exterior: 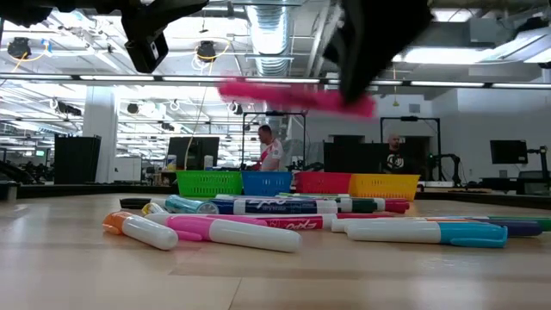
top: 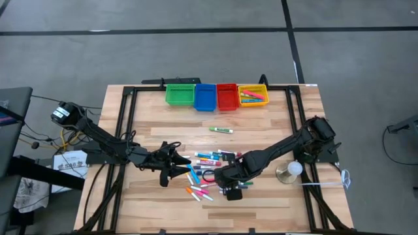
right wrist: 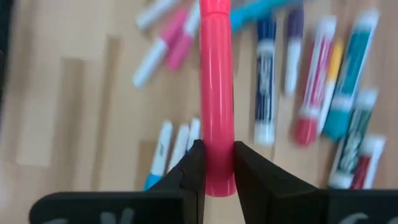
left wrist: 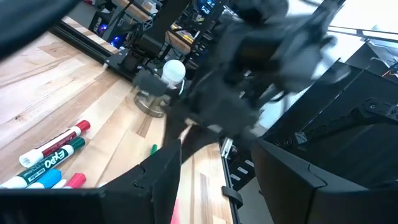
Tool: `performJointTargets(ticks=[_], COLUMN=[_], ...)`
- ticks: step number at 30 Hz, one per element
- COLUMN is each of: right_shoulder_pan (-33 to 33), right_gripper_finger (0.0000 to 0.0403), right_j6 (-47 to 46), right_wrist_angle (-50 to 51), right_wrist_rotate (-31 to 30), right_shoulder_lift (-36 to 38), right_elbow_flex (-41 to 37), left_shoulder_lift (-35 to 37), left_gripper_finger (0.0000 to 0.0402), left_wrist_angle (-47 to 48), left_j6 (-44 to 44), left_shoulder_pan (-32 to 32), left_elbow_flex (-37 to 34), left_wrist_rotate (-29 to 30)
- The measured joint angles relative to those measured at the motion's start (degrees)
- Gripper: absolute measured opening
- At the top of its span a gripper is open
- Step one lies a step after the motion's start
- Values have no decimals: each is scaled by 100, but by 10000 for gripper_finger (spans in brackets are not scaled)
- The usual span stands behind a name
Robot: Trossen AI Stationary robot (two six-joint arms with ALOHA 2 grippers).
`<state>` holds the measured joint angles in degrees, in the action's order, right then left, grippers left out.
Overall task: Pick & Place Markers
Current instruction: Put the large pink highlighter pen into the yellow bin
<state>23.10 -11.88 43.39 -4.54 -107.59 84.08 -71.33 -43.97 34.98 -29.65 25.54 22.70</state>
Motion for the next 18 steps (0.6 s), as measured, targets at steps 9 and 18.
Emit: performJointTargets(ticks=[9,18], right_shoulder_pan=[-89,-84], right_gripper_finger=[54,55], right_j6=[907,1873], right_wrist_angle=[351,581], right_wrist_rotate=[-278,-645], right_shoulder_lift=[4,9], right_elbow_flex=[1412,2669], left_shoulder_lift=[0,0], left_gripper_finger=[195,195], left_wrist_angle=[0,0], left_j6=[-9,-15], left_shoulder_pan=[2,2], left_elbow_flex=[0,0], left_wrist_rotate=[0,0])
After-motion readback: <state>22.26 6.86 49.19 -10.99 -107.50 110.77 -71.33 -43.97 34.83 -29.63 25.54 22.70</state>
